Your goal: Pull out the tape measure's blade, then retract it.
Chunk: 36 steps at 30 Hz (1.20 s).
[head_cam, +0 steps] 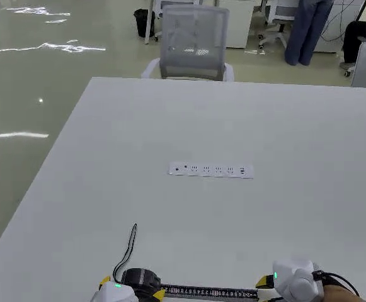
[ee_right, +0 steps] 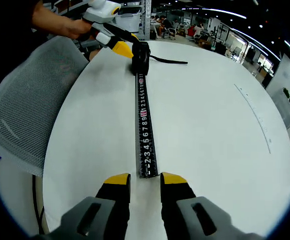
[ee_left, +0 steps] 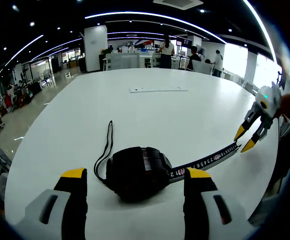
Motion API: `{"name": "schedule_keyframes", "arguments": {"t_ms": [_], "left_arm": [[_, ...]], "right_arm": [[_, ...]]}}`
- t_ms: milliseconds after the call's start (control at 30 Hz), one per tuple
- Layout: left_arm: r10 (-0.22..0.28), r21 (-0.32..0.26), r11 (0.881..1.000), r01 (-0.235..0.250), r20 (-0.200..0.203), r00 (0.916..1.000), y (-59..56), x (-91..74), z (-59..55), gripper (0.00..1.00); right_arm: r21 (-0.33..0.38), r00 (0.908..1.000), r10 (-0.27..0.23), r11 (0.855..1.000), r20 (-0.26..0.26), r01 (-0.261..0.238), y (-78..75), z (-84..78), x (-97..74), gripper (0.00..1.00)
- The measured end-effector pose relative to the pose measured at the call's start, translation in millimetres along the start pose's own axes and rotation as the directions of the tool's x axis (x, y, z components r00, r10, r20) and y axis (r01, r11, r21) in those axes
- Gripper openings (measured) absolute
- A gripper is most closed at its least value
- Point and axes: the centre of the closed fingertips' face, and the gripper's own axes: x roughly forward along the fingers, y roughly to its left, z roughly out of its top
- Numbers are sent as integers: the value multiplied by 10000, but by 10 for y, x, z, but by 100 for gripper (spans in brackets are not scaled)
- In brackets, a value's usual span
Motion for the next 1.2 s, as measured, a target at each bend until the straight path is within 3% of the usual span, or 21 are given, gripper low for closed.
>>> {"name": "schedule_keyframes", "arguments": {"t_ms": [300, 633, 867, 1200], "left_arm": [[19, 2, 10000, -19, -48, 10000, -24, 24, -1, 77], [65, -100, 9999, -66, -80, 9999, -30, 39, -21, 76], [156, -180, 9997, -158, -80, 9998, -39, 61, -29, 76], [433, -816, 9957, -439, -90, 9990, 27, 108, -17, 71]], "right_arm": [[-78, 9998, 100, 9999, 144, -98, -39, -11, 56, 15], [84, 9987, 72, 9999, 496, -76, -32, -26, 73, 14], [-60, 9992, 61, 10000, 399, -58, -15, 3, 48, 13], [12, 9991, 12, 10000, 432, -12, -29, -10, 69, 13]]}}
